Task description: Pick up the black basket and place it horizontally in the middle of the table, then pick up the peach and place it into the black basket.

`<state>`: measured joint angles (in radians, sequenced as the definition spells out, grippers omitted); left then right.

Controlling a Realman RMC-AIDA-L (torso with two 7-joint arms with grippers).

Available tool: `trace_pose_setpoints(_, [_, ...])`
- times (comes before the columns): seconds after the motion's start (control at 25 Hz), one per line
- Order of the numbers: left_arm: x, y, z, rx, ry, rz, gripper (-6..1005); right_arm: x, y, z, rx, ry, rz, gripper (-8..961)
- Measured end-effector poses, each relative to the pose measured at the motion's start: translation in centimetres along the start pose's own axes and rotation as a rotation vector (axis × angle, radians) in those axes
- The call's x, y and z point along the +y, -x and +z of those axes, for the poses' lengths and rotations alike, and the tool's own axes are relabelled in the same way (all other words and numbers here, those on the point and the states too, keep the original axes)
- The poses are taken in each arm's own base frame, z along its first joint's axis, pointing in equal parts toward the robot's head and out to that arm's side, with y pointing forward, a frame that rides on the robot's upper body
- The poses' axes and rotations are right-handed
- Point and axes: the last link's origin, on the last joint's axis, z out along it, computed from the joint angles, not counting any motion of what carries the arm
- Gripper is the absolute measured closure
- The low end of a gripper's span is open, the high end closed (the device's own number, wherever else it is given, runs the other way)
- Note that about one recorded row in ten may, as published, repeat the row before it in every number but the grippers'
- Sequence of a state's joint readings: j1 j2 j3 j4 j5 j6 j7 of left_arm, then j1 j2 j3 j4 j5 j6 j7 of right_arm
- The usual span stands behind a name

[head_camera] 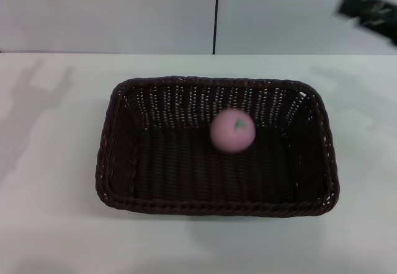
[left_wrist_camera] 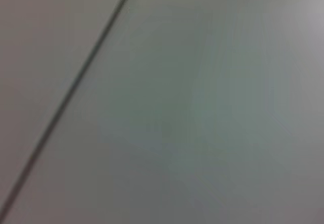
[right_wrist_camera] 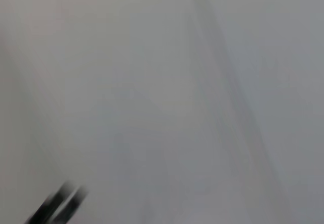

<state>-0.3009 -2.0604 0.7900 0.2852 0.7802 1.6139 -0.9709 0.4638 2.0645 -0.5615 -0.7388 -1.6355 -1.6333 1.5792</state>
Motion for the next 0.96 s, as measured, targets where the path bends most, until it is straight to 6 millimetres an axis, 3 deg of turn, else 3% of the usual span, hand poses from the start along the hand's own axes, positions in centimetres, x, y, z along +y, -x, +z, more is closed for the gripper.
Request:
trace_pose_setpoints(0.04, [-0.2,-0.2,-0.3,0.009,-0.015,0.005,167,-0.6,-0.3,-2.5,-0.141,-0.093,-0.064,396])
trace_pose_setpoints(0.08, [-0.4,-0.3,-0.7,0.017,-0.03,0.008,167,-0.6,-0.3,-2.5,-0.141,-0.093,-0.064,396])
trace_pose_setpoints(0.24, [-0.9,-0.5,-1.8,0.028,-0.076,0.017,167,-1.4,-2.0,-7.7,-0.437,-0.381,-0.225,396])
trace_pose_setpoints(0.4, [-0.9,-0.8,-2.4,0.045,-0.09,0.066,167,-1.4,-3.8,-11.0,-0.606,-0.665,-0.346,396])
trace_pose_setpoints(0.64, [-0.6,-0.7,-3.9,0.121,-0.18,0.263,167,-1.4,-4.9,-12.6,-0.678,-0.84,-0.373,396])
trace_pose_setpoints(0.96, [-0.5,-0.7,-4.7,0.16,-0.25,0.382,167,-1.6,-5.1,-12.9,-0.698,-0.881,-0.352,396])
